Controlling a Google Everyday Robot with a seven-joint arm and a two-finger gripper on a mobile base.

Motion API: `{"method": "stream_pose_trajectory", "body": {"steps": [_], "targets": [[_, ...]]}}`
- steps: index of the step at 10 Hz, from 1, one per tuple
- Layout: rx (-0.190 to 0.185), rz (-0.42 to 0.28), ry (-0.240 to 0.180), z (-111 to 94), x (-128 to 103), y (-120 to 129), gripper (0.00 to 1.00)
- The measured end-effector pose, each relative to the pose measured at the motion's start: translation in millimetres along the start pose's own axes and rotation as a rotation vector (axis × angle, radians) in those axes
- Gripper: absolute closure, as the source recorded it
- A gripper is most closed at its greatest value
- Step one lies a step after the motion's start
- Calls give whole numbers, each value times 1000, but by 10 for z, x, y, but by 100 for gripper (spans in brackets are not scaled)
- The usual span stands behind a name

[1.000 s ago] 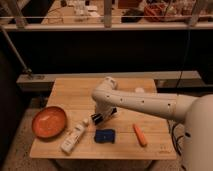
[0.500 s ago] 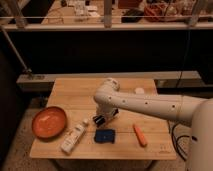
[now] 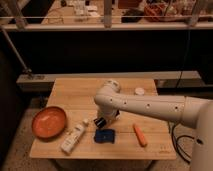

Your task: Place the eraser on the white sponge

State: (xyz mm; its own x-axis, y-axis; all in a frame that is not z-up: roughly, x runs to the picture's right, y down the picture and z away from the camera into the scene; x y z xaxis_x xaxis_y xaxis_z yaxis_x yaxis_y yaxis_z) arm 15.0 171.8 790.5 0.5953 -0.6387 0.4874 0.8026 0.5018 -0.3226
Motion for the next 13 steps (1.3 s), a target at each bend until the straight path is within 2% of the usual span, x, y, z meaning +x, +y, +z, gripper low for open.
{"method": "stream_pose_trajectory", "body": {"steps": [9,10,12,13], "targets": [[-20,-78,-2,-59,-140,124,90],[-22,-78,-4,-57,-145,132,86],[-24,-83,-7,-54,-157,150,70],[-25,-87,-8,-52,-162,158,66]]}}
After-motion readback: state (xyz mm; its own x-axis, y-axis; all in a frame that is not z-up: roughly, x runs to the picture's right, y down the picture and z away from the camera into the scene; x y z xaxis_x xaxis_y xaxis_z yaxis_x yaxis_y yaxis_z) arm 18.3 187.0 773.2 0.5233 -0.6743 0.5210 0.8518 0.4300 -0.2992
